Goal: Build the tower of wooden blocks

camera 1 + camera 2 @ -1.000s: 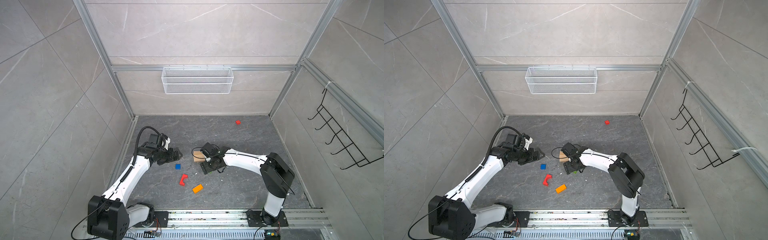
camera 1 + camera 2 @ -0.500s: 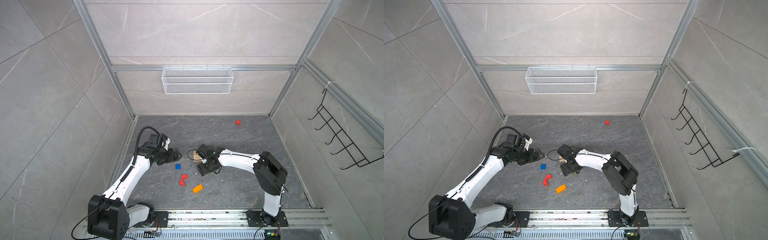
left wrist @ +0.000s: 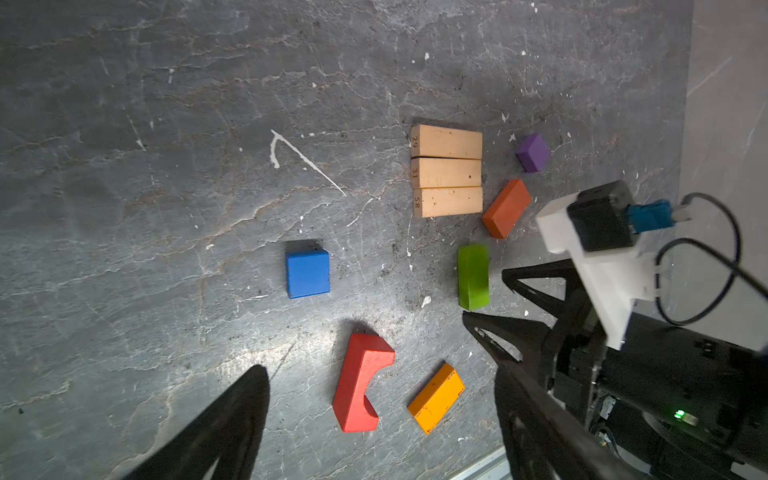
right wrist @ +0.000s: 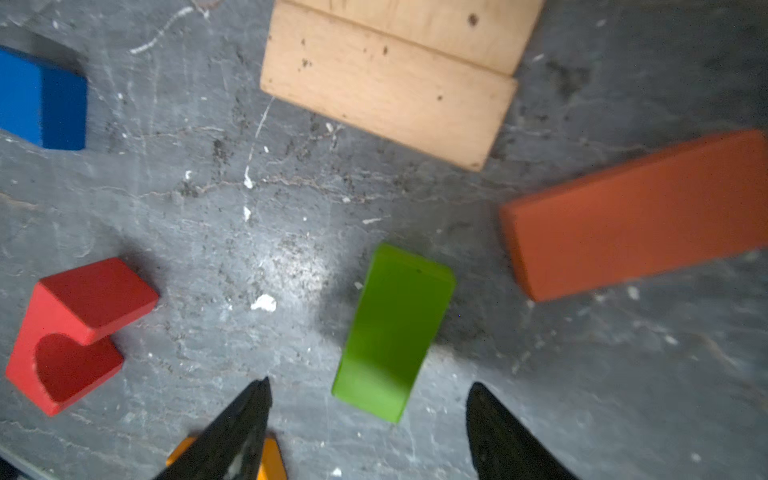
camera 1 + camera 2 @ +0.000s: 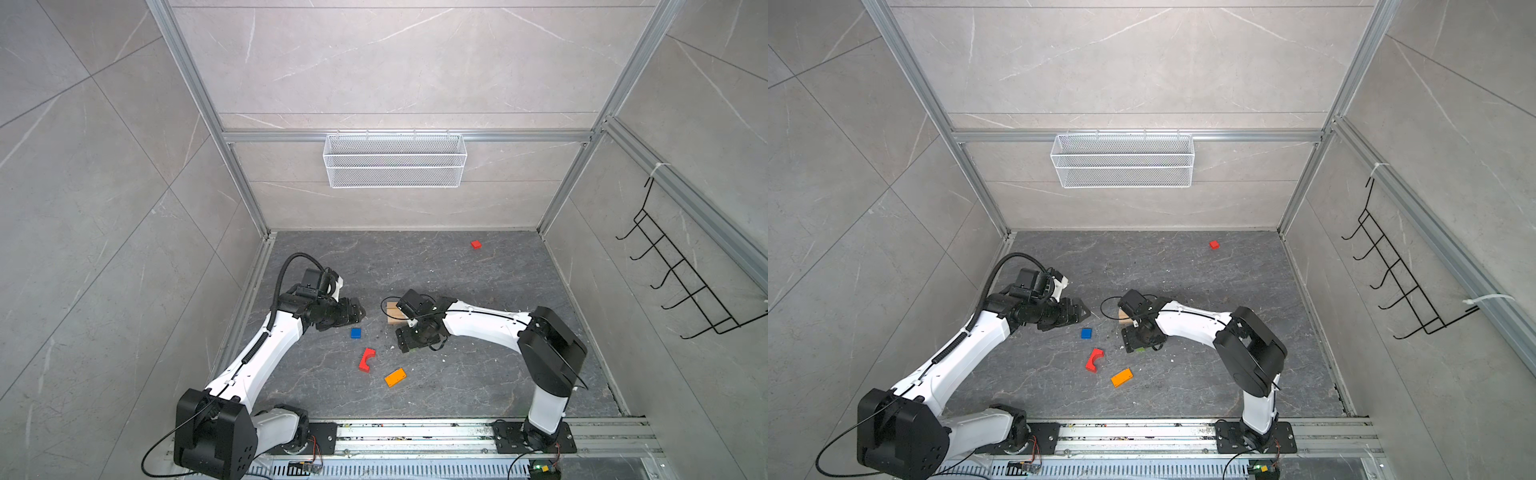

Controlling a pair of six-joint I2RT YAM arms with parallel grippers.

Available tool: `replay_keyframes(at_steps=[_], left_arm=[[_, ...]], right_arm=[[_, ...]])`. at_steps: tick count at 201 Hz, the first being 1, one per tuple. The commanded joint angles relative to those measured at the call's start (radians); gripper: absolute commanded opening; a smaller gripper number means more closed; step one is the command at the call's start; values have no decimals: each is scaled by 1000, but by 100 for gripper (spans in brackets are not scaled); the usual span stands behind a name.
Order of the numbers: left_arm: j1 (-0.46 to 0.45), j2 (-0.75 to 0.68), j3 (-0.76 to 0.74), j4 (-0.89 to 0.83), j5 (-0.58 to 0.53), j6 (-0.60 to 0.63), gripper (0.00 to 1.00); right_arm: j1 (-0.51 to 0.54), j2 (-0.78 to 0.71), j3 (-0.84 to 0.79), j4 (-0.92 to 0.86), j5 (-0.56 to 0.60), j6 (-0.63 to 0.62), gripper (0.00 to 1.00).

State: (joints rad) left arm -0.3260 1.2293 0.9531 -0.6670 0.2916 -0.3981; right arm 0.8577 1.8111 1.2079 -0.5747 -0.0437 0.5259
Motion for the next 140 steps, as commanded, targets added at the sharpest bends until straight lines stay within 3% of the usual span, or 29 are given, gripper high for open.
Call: replay_keyframes(at_steps=[1,57,93,140], left_arm=[[-59,-4,27,12,-64,-30,86],[-174,51,45,67,-98,-86,83],[-247,123,74,86,-151,-143,75],[-344,191,101,122,-236,-215,73]], right_arm=[[-12,-85,-36,25,80,75,69],[-57,-194,-166,137,80,135,84],[-102,-284,-281,257,56,150,97],[-166,-377,-387,362,-16,209,98]])
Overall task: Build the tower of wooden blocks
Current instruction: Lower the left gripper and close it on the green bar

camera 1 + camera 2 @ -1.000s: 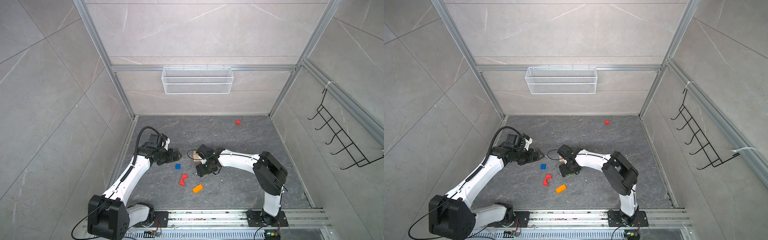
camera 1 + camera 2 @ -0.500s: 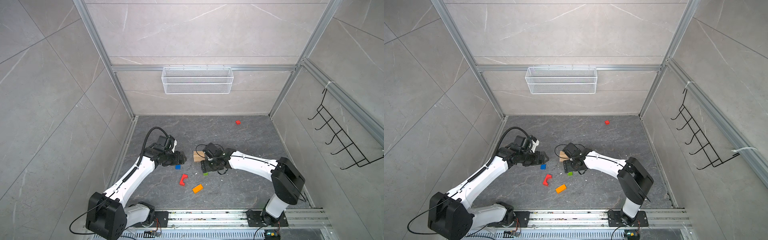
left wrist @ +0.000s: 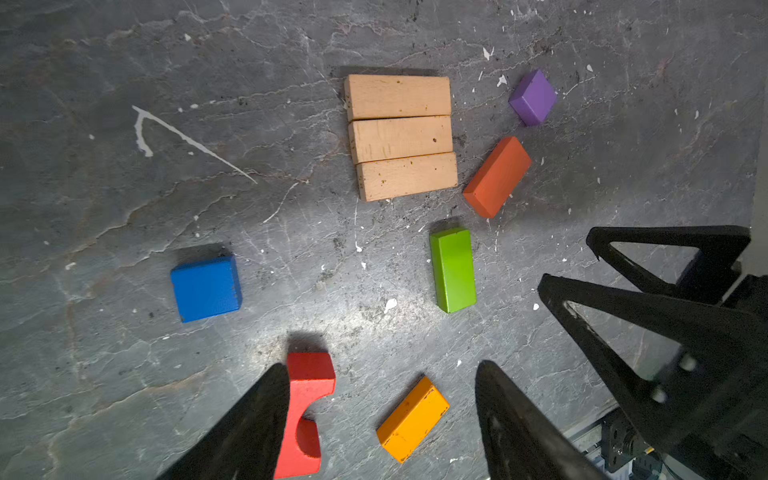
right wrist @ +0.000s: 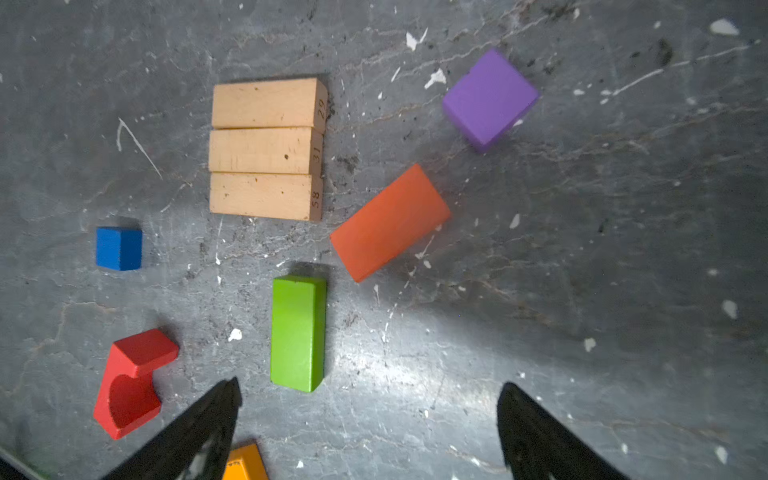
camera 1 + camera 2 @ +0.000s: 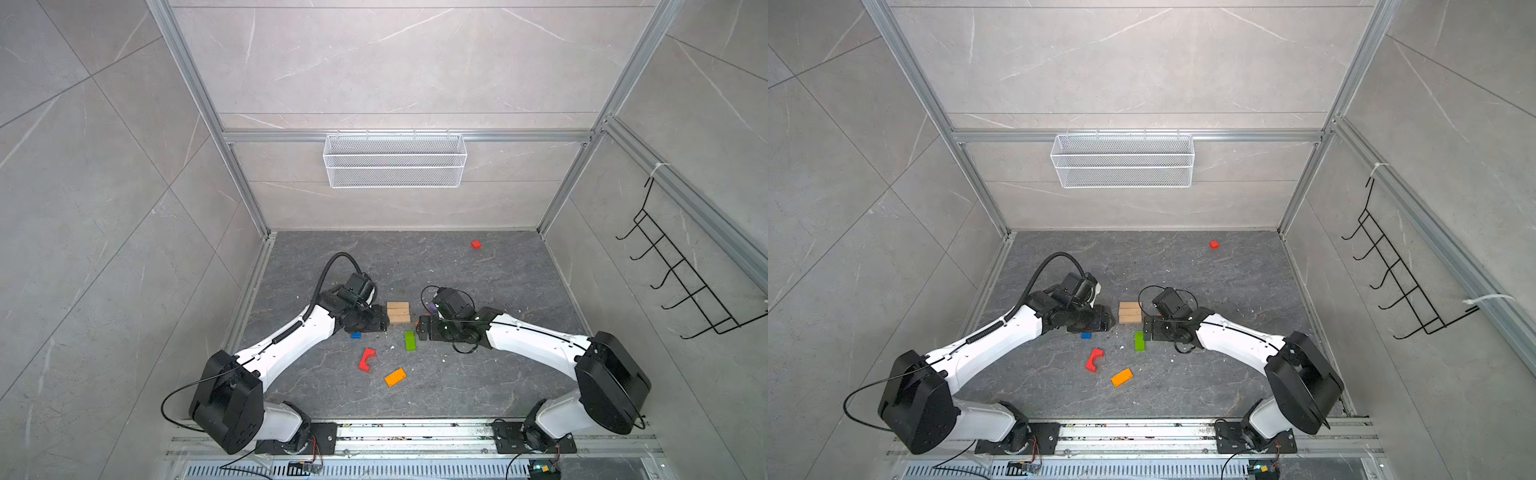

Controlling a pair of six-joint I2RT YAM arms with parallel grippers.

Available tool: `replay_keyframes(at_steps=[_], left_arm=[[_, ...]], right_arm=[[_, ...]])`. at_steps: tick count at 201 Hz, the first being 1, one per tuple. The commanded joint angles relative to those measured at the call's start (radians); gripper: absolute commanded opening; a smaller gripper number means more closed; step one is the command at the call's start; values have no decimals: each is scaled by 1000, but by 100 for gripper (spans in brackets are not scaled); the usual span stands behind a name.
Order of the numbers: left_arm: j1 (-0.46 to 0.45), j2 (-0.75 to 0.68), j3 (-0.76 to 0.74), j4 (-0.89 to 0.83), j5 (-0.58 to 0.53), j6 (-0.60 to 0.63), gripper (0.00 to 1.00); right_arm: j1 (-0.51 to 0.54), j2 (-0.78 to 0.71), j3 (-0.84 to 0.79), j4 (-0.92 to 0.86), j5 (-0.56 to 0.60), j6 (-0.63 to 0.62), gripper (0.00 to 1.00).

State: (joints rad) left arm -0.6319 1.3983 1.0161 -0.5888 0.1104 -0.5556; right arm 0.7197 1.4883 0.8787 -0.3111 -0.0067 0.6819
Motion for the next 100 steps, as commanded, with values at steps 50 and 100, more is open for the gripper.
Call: replay_keyframes(at_steps=[50,100], left_arm=[[-130,157,100,61,-84,-85,70],[-197,280,180,51,-117,-111,60]], right_arm=[[-61,-58,-91,113,-75,77,99],[-89,-120,-122,92,-42,102,100]])
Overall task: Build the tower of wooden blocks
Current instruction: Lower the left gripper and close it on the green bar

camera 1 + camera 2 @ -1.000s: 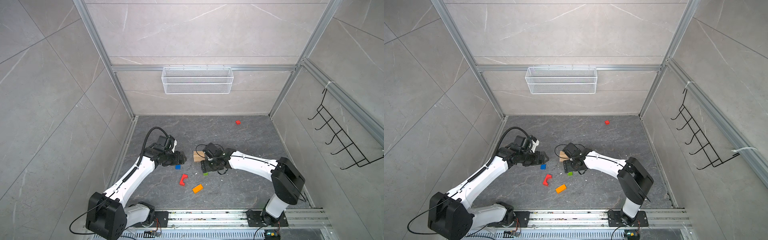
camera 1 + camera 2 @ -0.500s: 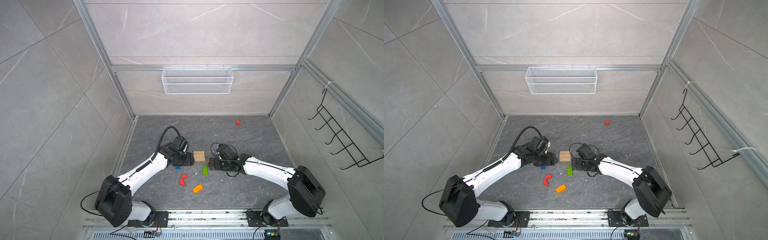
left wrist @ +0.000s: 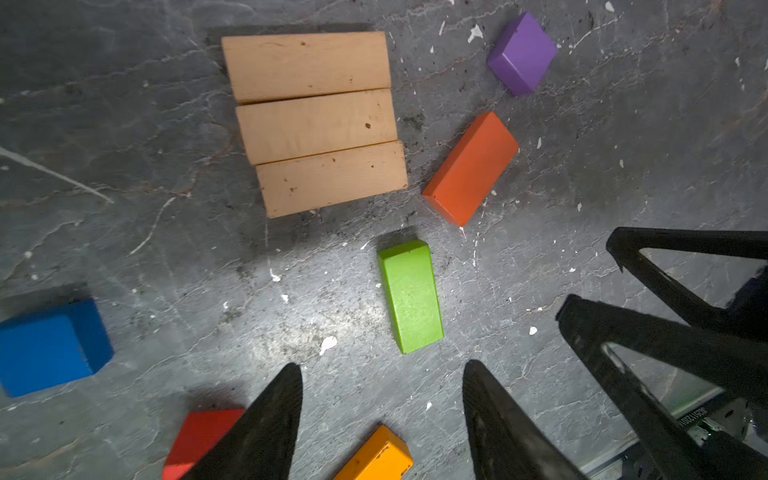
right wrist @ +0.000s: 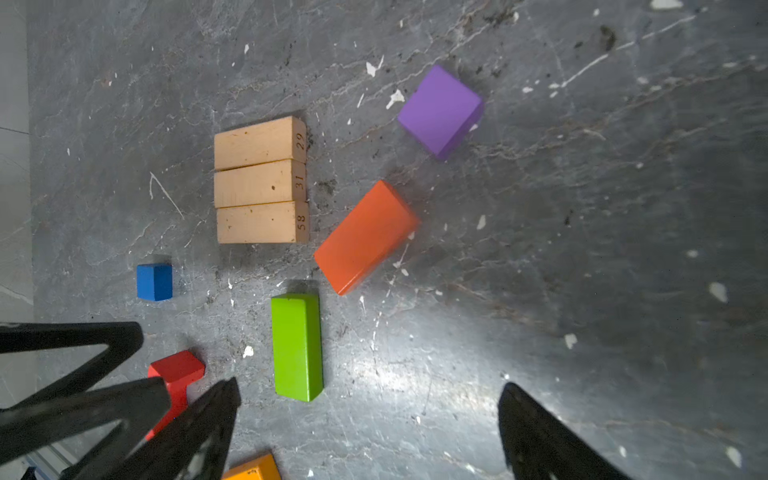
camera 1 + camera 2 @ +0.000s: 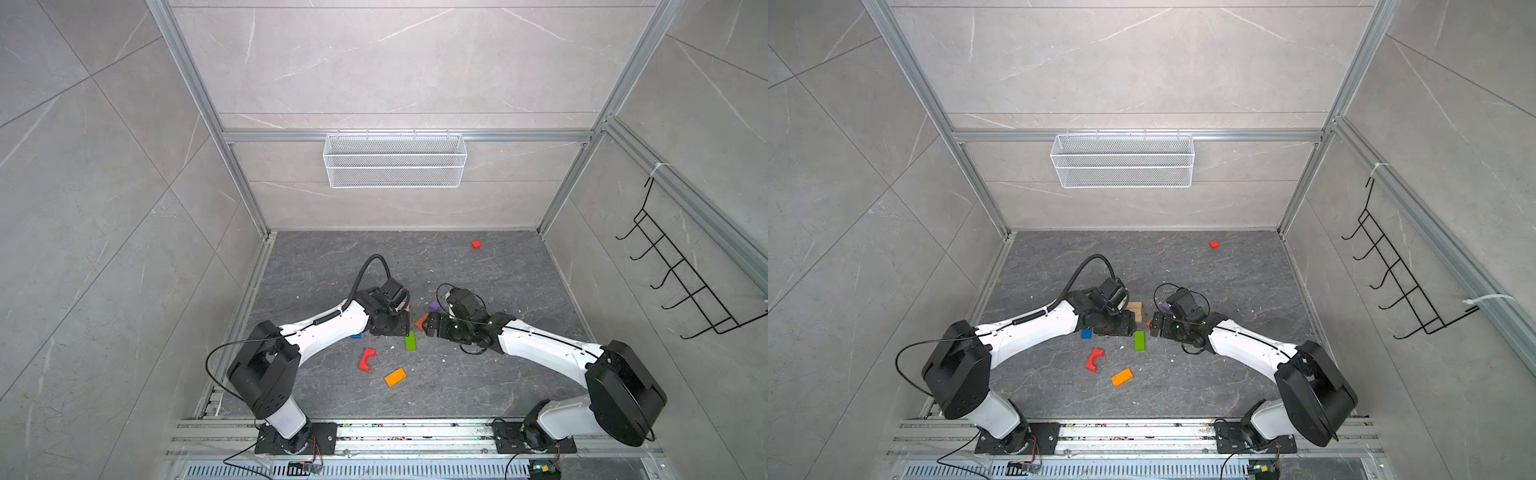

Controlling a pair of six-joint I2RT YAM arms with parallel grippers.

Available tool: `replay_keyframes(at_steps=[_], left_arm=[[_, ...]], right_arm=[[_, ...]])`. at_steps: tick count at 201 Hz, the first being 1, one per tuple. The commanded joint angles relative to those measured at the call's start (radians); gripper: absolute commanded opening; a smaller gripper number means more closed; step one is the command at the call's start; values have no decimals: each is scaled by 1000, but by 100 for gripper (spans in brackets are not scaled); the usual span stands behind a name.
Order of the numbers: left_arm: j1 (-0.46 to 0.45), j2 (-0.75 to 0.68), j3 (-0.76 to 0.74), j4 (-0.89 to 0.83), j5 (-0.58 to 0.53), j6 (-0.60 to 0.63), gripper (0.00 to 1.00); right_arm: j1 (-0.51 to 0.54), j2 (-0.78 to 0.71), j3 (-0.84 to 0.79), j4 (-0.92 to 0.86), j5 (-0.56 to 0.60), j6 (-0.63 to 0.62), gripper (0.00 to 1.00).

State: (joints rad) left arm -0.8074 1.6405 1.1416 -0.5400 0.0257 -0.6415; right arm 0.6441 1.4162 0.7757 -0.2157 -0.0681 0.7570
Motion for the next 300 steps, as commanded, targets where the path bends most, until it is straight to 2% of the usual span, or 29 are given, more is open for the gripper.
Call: replay_keyframes(at_steps=[1,93,103,139,300], left_arm=[[-23,39,58,2,-33,-26,59],[-75,205,144,-36,-56,-72,54],[-77,217,149,-37,-55,-72,50],[-89,236,154,-54,-74,-84,43],[-111,285,163,-96,-119,-90,41]], right_arm=[[-14,-49,-19,-3,21,27,100],[-36,-72,-44,-28,46,27,99],[-38,-73,-43,-40,54,28,98],[-49,-86,-44,-61,73,38,97],[-56,-70,-44,-62,61,41,95]])
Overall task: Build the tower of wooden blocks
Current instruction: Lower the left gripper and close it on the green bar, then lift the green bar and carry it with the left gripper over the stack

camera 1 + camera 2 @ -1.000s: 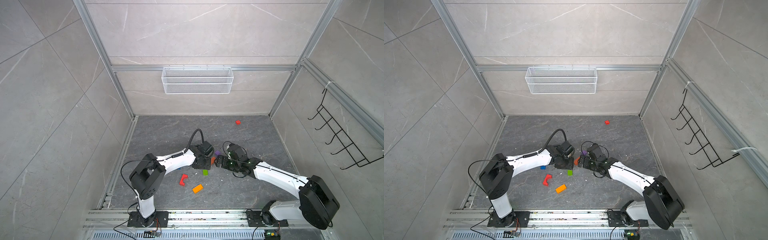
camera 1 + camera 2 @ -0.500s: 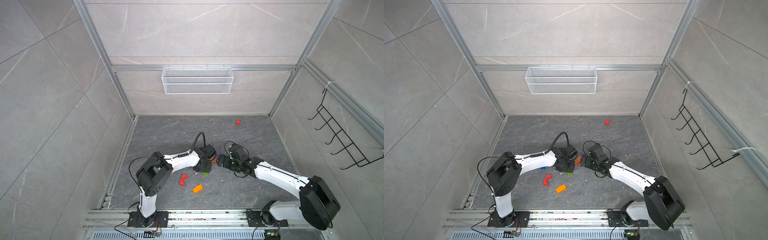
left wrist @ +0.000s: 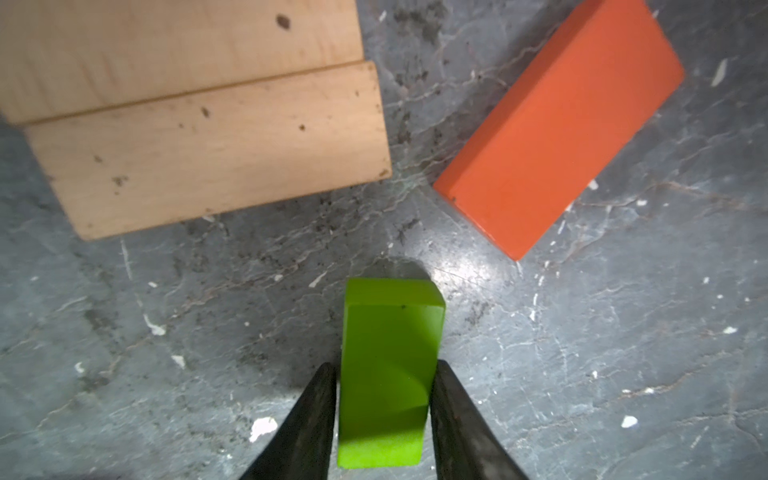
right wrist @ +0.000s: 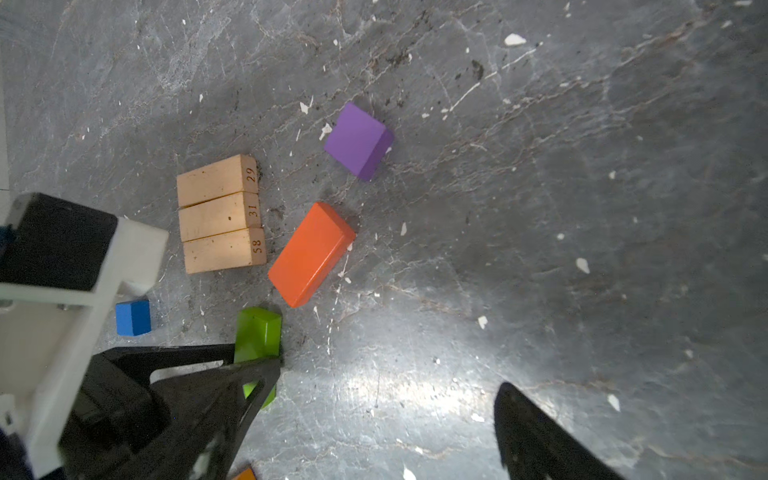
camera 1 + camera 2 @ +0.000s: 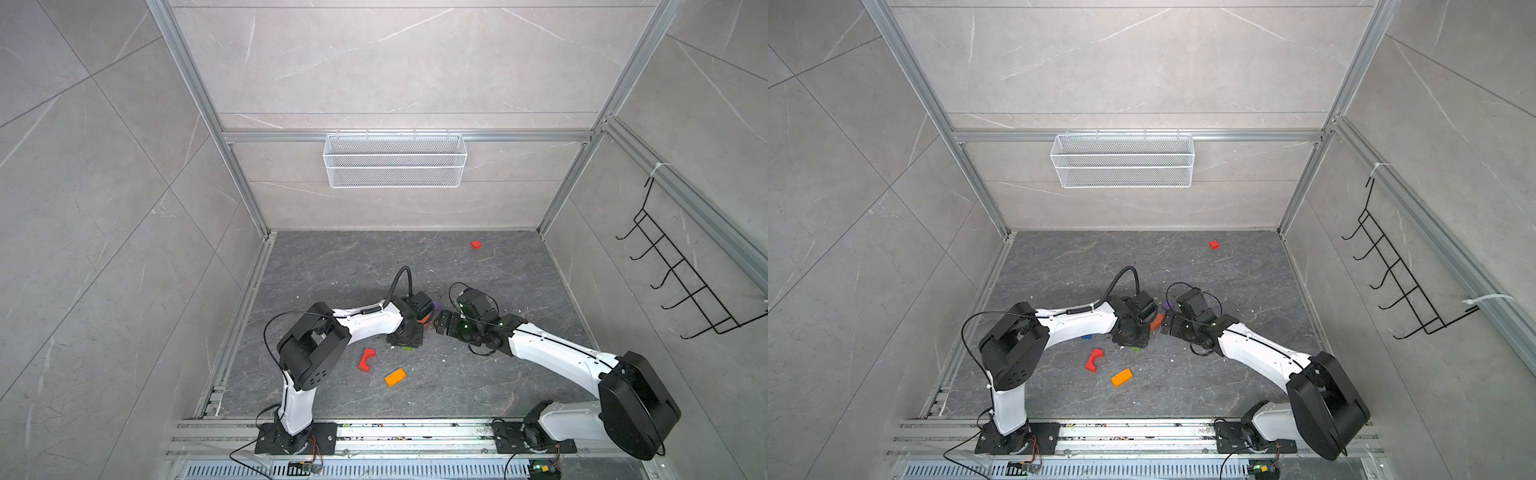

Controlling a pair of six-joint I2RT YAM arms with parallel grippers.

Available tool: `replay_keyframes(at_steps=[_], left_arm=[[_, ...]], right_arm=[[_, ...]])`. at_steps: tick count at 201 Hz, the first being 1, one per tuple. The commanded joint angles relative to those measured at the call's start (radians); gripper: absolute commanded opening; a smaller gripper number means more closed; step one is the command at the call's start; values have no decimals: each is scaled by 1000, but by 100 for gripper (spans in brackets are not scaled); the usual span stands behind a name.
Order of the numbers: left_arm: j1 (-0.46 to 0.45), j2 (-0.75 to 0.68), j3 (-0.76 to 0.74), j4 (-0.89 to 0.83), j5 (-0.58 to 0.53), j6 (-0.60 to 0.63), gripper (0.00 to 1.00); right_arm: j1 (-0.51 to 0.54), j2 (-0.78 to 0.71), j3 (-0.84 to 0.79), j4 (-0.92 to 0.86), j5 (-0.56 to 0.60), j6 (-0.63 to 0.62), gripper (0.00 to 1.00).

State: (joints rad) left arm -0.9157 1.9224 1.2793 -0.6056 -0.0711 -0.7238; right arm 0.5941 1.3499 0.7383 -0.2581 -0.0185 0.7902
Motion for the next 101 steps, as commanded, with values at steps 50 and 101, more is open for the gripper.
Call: replay_keyframes(at_steps=[50,101], left_arm=[[-3,11,26,-24,-11,13,36],[-3,7,41,-33,10,41,6]], right_arm=[[-6,6,-8,-14,3,11,94],[-7,9,-7,-10,-14,-1,94]])
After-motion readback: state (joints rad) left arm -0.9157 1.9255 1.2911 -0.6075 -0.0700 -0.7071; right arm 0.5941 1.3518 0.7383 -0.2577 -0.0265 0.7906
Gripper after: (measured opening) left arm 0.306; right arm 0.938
